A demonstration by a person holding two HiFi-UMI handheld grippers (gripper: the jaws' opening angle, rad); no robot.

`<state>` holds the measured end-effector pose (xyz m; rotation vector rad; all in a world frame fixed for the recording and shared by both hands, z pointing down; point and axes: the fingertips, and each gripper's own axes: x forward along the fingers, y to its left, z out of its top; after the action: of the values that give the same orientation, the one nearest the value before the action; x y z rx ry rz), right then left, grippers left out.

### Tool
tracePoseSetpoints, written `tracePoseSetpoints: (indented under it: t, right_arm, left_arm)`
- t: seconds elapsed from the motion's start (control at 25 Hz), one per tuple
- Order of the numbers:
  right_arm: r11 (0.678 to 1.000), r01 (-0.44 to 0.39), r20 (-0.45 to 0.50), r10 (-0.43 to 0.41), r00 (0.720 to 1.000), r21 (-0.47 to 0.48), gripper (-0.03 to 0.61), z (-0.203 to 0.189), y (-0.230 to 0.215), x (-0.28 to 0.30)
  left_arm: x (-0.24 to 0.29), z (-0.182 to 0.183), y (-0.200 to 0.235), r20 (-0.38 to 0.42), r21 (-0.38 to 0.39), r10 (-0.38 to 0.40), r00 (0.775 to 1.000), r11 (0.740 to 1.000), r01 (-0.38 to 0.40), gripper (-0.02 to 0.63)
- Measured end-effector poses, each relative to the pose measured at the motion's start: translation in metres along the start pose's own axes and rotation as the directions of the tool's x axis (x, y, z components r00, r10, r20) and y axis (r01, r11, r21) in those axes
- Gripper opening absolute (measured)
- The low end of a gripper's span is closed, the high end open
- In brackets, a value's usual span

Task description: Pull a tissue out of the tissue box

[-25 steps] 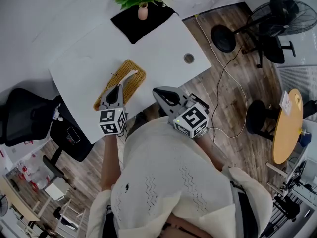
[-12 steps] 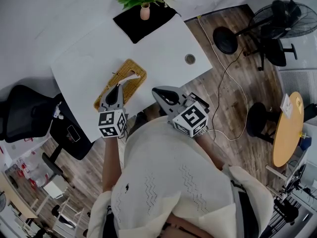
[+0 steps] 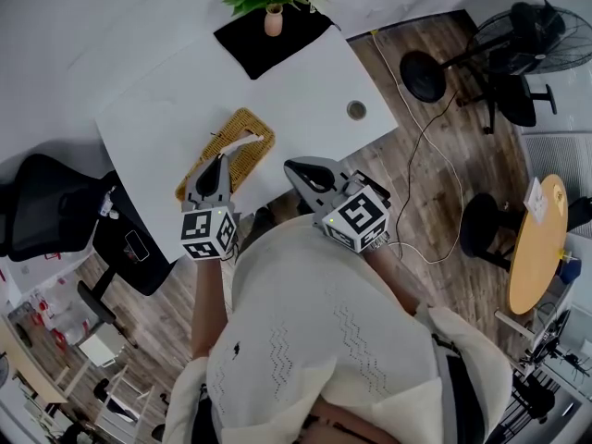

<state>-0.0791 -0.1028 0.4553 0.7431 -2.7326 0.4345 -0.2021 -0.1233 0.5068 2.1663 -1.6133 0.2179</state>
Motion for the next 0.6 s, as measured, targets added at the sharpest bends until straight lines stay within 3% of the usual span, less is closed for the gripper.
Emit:
tracePoseSetpoints:
  t: [0.6]
  right_arm:
    - [1.0, -0.001, -0.002, 0.001, 1.0, -0.003, 0.002, 0.0, -0.003, 0.001]
  left_arm:
    - [-0.018, 0.029, -0.013, 0.103, -0.053, -0.007, 0.995, 0.999, 0.013, 0.012]
